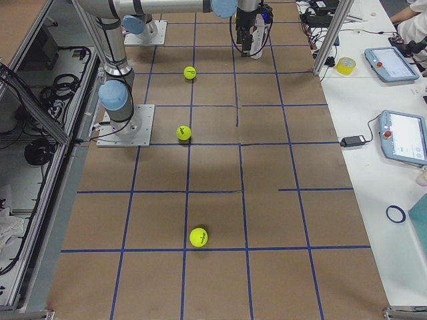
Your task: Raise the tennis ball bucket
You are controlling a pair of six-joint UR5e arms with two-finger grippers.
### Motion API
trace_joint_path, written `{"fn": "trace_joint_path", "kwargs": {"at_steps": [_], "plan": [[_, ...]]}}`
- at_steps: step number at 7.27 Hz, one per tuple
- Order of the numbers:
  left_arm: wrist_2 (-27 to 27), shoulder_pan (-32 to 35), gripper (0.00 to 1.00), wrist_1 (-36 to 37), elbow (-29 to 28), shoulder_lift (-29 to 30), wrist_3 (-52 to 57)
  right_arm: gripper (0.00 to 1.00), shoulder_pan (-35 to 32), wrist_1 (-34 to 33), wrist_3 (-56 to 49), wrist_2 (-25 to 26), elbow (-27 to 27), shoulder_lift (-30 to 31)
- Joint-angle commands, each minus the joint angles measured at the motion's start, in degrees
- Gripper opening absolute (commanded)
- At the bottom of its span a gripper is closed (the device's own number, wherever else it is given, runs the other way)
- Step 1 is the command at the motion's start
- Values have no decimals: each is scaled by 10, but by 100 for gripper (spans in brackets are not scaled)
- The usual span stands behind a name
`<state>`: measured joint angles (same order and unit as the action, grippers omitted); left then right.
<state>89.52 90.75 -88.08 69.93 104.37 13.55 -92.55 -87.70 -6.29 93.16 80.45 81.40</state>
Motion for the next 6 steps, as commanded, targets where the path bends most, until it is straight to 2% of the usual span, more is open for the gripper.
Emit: {"fn": "trace_joint_path", "kwargs": {"at_steps": [1,2,3,4,5,6], "plan": [[5,-33,100,-9,73,-56,-66,100,0,1,0,0,1,0],[19,-40,100,-5,90,-77,-87,100,0,1,0,0,1,1],[68,-45,100,-13,94,-85,-89,100,0,0,0,0,1,0],[74,-51,100,-30,100,-88,-89,100,0,-1,0,0,1,0],[57,-58,100,-30,112,-88,-80,100,0,0,-1,0,1,0],[8,-61,100,-14,133,-89,-80,100,0,0,0,0,1,0]]}}
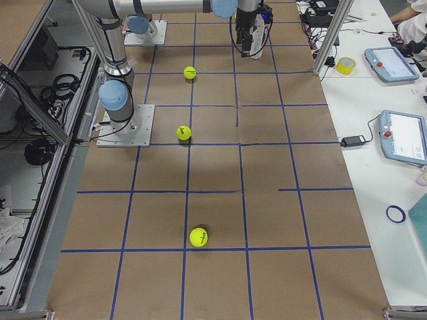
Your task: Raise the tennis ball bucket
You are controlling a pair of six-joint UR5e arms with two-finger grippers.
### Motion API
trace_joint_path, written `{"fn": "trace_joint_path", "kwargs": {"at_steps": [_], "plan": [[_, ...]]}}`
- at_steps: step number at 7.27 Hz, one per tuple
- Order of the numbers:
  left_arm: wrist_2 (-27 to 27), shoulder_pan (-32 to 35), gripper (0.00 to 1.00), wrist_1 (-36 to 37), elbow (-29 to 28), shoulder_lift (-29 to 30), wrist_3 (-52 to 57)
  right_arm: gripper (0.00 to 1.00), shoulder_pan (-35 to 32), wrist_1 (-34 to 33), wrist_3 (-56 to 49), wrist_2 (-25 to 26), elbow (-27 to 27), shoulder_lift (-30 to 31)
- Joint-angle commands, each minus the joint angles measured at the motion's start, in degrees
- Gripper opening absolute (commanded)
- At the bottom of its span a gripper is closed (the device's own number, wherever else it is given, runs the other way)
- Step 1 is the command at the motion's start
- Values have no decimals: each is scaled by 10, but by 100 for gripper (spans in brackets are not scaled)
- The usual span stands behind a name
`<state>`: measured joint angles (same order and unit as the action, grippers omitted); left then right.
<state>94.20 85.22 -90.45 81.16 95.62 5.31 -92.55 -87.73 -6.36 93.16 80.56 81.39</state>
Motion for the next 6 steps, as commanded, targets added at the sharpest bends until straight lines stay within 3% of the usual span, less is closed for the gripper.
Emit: {"fn": "trace_joint_path", "kwargs": {"at_steps": [1,6], "plan": [[-45,-10,100,30,37,-3,2,100,0,0,0,0,-1,0],[-47,-9,100,30,43,-5,2,100,0,-1,-1,-8,0,0]]}}
